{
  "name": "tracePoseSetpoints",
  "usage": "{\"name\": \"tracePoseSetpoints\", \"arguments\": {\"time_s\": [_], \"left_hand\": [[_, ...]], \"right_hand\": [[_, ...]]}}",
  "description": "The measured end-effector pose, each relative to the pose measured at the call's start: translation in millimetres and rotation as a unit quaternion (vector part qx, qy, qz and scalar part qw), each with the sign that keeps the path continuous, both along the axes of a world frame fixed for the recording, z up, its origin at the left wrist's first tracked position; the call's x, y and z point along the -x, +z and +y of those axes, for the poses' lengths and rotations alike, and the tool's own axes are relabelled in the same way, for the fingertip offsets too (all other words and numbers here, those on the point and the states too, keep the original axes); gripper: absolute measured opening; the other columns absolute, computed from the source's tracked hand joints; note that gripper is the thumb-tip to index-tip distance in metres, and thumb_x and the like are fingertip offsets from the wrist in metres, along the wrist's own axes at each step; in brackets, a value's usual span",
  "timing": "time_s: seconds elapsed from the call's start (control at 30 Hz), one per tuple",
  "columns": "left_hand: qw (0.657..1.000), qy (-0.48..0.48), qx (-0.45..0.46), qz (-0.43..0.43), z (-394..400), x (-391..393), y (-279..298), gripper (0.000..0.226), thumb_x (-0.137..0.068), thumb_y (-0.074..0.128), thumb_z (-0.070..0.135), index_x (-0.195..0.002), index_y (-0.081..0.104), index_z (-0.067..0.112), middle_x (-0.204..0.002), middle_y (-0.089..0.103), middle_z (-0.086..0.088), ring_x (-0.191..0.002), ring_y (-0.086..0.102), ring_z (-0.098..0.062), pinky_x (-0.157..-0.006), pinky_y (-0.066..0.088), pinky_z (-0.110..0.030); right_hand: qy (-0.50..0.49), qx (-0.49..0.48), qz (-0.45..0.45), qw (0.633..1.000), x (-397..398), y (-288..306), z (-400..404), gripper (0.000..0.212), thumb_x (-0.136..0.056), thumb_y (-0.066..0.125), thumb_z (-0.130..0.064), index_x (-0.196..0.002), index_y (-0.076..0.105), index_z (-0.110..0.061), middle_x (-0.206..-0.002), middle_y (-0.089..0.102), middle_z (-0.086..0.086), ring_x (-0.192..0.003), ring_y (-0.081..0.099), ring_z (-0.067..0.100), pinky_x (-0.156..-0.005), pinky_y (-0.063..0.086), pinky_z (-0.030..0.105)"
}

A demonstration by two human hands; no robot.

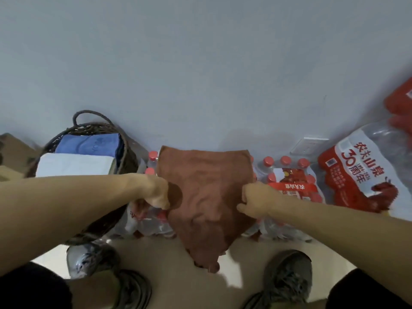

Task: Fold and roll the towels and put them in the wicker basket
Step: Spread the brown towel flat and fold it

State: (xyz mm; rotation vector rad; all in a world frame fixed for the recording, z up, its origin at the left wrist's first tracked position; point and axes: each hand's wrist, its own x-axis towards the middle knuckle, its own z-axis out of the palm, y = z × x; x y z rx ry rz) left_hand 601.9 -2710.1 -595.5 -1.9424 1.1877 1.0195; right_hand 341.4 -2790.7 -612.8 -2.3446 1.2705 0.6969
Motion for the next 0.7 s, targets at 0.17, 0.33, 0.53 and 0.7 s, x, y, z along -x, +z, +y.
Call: {"name": "tracePoseSetpoints", "arguments": {"time_s": [0.17,0.33,0.53,0.7], "left_hand": [[0.977,0.079,0.197,-0.008,19.4,17.1,-28.1,0.038,-0.094,0.053,0.043,-0.098,0.063,0.007,-0.102,0.067,-0.014,-0.095,0.066,-0.031,-0.079,0.053,-0.033],[0.898,0.241,0.369,-0.008,47.5,40.4,-59.3,0.025,-0.085,0.059,0.021,-0.097,0.062,0.000,-0.104,0.067,-0.021,-0.096,0.065,-0.038,-0.074,0.050,-0.034],[0.759,0.418,0.482,0.127,53.1,41.0,-59.5,0.018,-0.083,0.065,0.016,-0.073,0.051,0.014,-0.073,0.060,-0.009,-0.072,0.061,-0.029,-0.069,0.053,-0.034],[0.716,0.468,0.457,0.244,59.2,28.3,-58.8,0.038,-0.087,0.071,0.009,-0.069,0.040,0.020,-0.063,0.047,-0.004,-0.049,0.045,-0.016,-0.036,0.041,-0.019]], "right_hand": [[-0.093,0.054,0.006,0.994,17.4,-32.7,27.4,0.071,-0.088,0.046,-0.071,-0.127,0.046,-0.012,-0.123,0.058,0.010,-0.108,0.061,0.028,-0.089,0.052,0.040],[-0.316,0.084,-0.085,0.941,14.0,-51.8,55.2,0.083,-0.088,0.050,-0.067,-0.138,0.035,-0.002,-0.131,0.046,0.021,-0.115,0.054,0.036,-0.090,0.048,0.040],[-0.426,0.090,-0.226,0.871,24.1,-58.1,59.7,0.023,-0.094,0.061,-0.033,-0.104,0.055,-0.013,-0.119,0.057,0.015,-0.099,0.054,0.029,-0.084,0.041,0.033],[-0.476,0.120,-0.306,0.816,33.3,-58.0,57.3,0.016,-0.096,0.058,-0.028,-0.088,0.054,-0.015,-0.090,0.060,0.004,-0.092,0.057,0.027,-0.076,0.034,0.028]]}}
